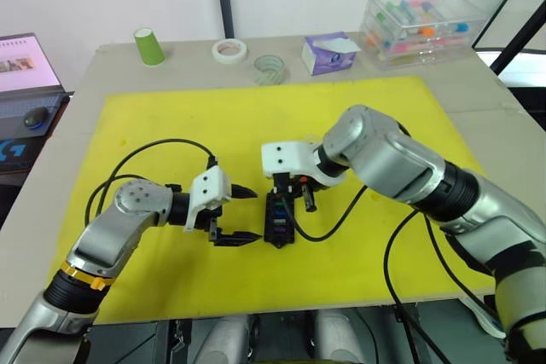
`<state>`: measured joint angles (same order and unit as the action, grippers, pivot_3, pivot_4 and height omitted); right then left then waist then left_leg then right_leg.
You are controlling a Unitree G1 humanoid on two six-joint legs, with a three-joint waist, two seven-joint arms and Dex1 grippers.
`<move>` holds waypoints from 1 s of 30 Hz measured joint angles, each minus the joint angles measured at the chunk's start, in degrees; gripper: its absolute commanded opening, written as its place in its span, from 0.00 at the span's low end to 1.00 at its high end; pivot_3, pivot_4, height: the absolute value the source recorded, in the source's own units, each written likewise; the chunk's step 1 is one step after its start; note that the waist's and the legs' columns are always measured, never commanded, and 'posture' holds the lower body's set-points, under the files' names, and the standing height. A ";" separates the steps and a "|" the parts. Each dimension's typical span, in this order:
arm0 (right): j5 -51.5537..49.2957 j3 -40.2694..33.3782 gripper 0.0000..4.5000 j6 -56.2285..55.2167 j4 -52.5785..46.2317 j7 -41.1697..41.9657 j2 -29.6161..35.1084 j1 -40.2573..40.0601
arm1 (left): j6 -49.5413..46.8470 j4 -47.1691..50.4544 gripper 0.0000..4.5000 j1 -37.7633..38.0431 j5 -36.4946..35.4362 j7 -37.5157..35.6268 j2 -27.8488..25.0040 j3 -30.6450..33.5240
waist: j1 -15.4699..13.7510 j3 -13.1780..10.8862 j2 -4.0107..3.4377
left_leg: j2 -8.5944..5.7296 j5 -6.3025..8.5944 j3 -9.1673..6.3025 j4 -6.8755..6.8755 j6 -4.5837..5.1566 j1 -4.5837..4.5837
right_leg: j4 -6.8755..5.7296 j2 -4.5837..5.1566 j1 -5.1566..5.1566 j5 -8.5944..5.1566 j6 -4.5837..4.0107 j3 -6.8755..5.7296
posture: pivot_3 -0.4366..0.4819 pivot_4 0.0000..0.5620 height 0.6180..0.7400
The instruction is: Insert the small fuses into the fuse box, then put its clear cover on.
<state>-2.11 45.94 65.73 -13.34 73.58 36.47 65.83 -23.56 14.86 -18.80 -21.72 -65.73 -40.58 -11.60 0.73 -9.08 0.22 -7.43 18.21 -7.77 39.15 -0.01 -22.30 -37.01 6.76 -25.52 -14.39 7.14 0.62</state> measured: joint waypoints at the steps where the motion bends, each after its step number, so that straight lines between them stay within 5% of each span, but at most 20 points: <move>1: -0.26 0.01 0.00 0.31 0.00 -0.05 0.01 0.09 | -0.03 0.00 0.99 0.00 0.00 0.00 0.00 0.00 | 0.00 0.00 0.00 | 0.00 0.00 0.00 0.00 0.00 0.00 | 0.00 0.00 0.00 0.00 0.00 0.00 | 0.48 0.27 1.00; 29: -2.66 0.36 0.00 -1.30 -1.17 -1.77 1.10 0.08 | -0.15 0.02 0.99 0.07 0.03 0.52 0.00 -0.03 | 0.02 0.00 0.00 | 0.00 0.00 0.00 0.00 0.00 0.00 | 0.00 0.00 0.00 0.00 0.00 0.00 | 0.48 0.27 1.00; 30: -2.69 0.36 0.05 -1.48 -1.17 -1.81 1.15 0.04 | -0.15 0.02 1.00 0.07 0.03 0.52 0.00 -0.05 | 0.02 0.00 0.00 | 0.00 0.00 0.00 0.00 0.00 0.00 | 0.00 0.00 0.00 0.00 0.00 0.00 | 0.48 0.27 1.00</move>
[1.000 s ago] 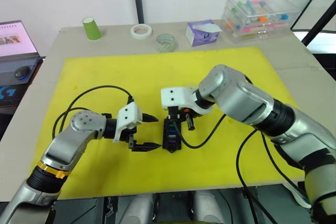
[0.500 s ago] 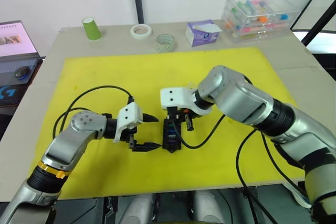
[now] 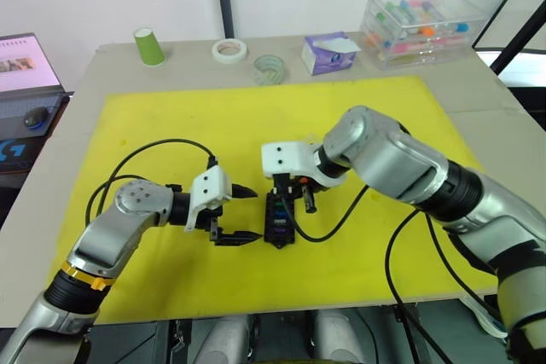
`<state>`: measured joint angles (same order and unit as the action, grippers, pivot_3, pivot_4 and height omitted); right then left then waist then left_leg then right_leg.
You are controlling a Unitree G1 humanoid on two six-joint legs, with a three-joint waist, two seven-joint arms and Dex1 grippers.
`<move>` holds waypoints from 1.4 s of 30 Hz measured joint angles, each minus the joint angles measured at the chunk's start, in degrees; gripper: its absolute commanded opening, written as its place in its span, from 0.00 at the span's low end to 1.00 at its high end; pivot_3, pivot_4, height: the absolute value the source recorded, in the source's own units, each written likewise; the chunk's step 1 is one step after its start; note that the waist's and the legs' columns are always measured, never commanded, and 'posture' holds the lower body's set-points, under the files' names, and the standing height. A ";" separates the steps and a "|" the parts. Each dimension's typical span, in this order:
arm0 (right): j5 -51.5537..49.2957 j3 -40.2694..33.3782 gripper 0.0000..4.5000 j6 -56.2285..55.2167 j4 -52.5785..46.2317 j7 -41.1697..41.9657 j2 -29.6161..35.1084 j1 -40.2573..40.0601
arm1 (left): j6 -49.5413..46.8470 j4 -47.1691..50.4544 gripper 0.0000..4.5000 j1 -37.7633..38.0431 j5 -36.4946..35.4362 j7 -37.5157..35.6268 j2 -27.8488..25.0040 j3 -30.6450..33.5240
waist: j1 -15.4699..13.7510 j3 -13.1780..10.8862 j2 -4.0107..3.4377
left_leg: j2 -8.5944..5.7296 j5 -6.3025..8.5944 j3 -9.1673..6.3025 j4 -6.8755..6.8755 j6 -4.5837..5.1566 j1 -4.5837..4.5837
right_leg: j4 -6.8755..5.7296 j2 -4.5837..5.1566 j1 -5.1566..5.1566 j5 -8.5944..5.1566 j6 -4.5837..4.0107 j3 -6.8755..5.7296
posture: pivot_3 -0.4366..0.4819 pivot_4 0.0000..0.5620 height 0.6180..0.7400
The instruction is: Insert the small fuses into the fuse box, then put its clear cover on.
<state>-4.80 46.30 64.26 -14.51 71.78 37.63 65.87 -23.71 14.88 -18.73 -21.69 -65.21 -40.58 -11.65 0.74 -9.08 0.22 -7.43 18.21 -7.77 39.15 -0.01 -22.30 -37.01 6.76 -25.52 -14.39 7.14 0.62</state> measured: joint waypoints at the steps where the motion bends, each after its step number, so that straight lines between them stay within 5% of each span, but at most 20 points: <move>1: -0.02 0.00 0.11 -0.09 -0.01 -0.05 0.02 -0.03 | 0.00 0.00 1.00 0.00 0.00 0.00 0.00 -0.02 | 0.00 0.00 0.00 | 0.00 0.00 0.00 0.00 0.00 0.00 | 0.00 0.00 0.00 0.00 0.00 0.00 | 0.48 0.27 1.00; 3: -0.22 0.02 0.19 -0.10 -0.03 -0.14 -0.01 -0.37 | 0.00 -0.01 1.00 -0.01 0.01 0.00 0.00 -0.07 | -0.02 0.00 0.00 | 0.00 0.00 0.00 0.00 0.00 0.00 | 0.00 0.00 0.00 0.00 0.00 0.00 | 0.48 0.27 1.00; 19: -0.94 -0.24 0.19 -2.00 0.02 -0.93 0.73 -0.51 | 0.00 0.00 1.00 -0.02 0.03 0.06 0.00 -0.47 | -0.04 -0.01 0.00 | 0.00 0.00 0.00 0.00 0.00 0.00 | 0.00 0.00 -0.01 0.00 0.00 0.00 | 0.48 0.27 1.00; 30: -5.72 -9.74 0.19 -2.20 -0.56 -0.17 2.67 -0.80 | 0.01 -0.06 1.00 -0.16 0.06 0.08 0.00 -0.48 | -0.09 -0.01 -0.01 | 0.00 0.00 0.00 -0.01 0.00 -0.02 | 0.02 0.00 0.00 0.00 0.00 0.00 | 0.48 0.27 1.00; 37: -9.76 -20.78 0.19 -12.70 -2.85 -4.16 1.38 -16.33 | 0.13 -0.46 1.00 -0.67 0.07 0.15 0.08 -0.45 | -0.24 -0.02 0.03 | -0.06 0.00 -0.01 0.01 0.00 -0.02 | 0.03 0.03 0.06 0.00 0.00 0.00 | 0.48 0.27 1.00; 42: -11.78 -23.52 0.15 -12.22 -2.81 -5.30 1.47 -17.62 | 0.14 -0.65 1.00 -1.68 0.04 0.15 0.24 -0.47 | 0.01 -0.02 0.02 | 0.02 0.00 -0.01 -0.01 0.00 -0.02 | 0.03 0.00 0.01 0.00 0.00 0.00 | 0.48 0.27 1.00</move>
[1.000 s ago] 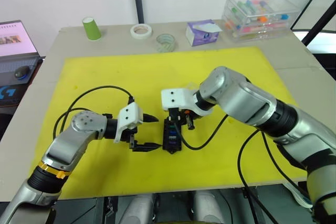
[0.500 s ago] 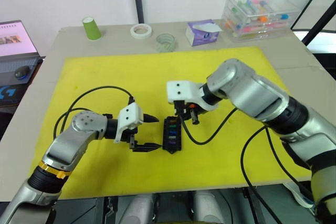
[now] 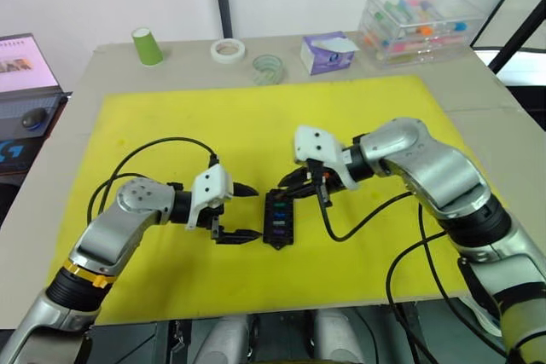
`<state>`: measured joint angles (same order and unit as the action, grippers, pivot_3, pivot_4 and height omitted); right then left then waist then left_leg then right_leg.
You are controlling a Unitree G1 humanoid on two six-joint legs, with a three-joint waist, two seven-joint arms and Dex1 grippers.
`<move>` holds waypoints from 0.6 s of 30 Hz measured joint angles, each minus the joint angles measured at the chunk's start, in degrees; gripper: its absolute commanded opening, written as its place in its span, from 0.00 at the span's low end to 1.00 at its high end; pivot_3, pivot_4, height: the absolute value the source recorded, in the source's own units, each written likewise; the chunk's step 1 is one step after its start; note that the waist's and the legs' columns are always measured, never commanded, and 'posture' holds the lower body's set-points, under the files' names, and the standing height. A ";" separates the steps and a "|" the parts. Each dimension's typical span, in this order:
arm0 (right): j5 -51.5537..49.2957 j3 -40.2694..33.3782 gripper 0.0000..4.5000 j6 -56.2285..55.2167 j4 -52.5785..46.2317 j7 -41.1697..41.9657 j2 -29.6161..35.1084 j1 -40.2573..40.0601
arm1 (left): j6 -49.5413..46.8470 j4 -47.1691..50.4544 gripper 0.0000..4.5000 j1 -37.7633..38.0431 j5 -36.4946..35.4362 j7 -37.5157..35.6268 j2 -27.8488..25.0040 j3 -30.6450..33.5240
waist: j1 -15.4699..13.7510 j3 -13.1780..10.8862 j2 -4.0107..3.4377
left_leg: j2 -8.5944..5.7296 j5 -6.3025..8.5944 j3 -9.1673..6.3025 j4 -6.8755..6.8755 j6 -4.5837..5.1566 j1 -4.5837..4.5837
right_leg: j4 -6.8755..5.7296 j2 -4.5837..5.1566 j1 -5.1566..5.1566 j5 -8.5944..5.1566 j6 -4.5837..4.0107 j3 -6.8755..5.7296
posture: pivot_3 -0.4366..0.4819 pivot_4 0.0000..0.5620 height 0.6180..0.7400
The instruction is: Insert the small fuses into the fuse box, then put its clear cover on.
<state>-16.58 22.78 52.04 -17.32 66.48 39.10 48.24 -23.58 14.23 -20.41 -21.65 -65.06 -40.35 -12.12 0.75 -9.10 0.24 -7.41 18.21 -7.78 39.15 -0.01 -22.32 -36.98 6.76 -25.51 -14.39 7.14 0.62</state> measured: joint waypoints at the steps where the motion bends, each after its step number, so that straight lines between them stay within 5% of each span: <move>1: -0.09 0.00 0.10 -0.10 0.00 -0.16 0.00 -0.27 | 0.00 -0.16 1.00 -0.08 0.00 -0.01 0.03 0.00 | -0.02 0.00 0.00 | -0.01 0.00 0.00 0.00 0.00 0.00 | 0.00 0.01 0.00 0.00 0.00 0.00 | 0.48 0.27 1.00; 3: -0.51 -0.05 0.00 -0.31 0.01 -0.50 -0.05 -1.16 | 0.01 -0.59 1.00 -0.15 0.00 -0.07 0.11 0.00 | -0.06 0.00 0.00 | -0.02 0.00 0.00 0.01 0.00 0.00 | 0.00 0.01 0.01 0.00 0.00 0.00 | 0.48 0.27 1.00; 18: -2.66 -0.09 0.00 -1.90 1.46 -2.59 -1.61 -4.17 | 0.11 -2.04 1.00 -1.62 0.10 -0.75 0.64 -0.04 | -0.15 0.00 0.00 | -0.03 0.00 0.00 0.02 0.00 0.00 | 0.02 0.01 0.03 0.00 0.00 0.00 | 0.48 0.27 1.00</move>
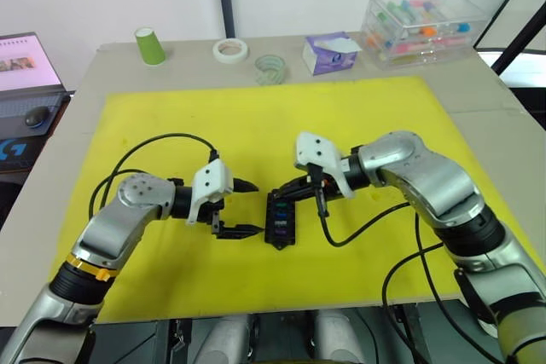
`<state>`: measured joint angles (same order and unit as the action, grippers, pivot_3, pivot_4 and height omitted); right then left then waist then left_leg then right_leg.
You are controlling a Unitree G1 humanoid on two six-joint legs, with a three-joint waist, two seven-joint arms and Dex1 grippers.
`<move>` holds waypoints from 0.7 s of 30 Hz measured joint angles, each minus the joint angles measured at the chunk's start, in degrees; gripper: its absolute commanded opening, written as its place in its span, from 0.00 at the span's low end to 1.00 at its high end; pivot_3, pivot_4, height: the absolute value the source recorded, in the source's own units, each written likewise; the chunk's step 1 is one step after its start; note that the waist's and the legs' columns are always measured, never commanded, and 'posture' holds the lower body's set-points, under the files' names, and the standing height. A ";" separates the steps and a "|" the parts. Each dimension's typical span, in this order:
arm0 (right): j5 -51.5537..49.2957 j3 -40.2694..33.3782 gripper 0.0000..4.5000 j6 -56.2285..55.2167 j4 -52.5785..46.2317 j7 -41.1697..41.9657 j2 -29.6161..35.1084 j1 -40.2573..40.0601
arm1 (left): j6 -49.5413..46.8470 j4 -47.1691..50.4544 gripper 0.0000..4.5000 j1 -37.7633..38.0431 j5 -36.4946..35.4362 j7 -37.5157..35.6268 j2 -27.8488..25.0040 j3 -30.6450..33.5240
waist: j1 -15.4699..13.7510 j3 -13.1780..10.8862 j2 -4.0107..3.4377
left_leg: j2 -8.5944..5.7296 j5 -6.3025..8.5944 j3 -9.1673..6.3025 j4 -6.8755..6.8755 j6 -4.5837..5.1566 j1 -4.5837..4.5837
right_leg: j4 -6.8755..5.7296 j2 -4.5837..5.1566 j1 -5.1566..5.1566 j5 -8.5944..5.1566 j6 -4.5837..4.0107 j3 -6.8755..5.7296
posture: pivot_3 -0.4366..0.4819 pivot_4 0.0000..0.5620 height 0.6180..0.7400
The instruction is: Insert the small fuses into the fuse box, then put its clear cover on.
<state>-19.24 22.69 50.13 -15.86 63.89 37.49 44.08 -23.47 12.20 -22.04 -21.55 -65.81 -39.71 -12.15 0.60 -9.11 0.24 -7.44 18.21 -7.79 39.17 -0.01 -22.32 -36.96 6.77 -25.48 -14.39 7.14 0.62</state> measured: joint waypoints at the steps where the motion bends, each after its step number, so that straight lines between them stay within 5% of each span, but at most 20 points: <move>1: 0.01 0.05 0.00 -0.23 0.29 -0.04 0.00 -0.11 | 0.00 -0.02 1.00 -0.13 0.05 0.00 0.06 0.00 | 0.02 0.00 0.00 | 0.00 0.00 0.00 0.00 0.00 0.00 | 0.00 0.00 0.00 0.00 0.00 0.00 | 0.48 0.27 1.00; 21: 1.73 1.62 0.00 -3.93 3.38 0.36 0.17 -0.99 | 1.55 -2.41 1.00 -0.91 2.41 -0.61 1.78 -0.60 | 0.04 0.00 0.00 | 0.00 0.00 0.00 0.00 0.00 0.00 | 0.00 0.00 0.00 0.00 0.00 -0.02 | 0.48 0.27 1.00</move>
<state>-17.50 24.31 46.20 -12.48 64.25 37.66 43.09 -21.92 9.79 -22.94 -19.14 -66.42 -37.93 -12.75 0.63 -9.10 0.24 -7.44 18.21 -7.79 39.17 -0.01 -22.32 -36.96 6.77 -25.48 -14.39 7.14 0.61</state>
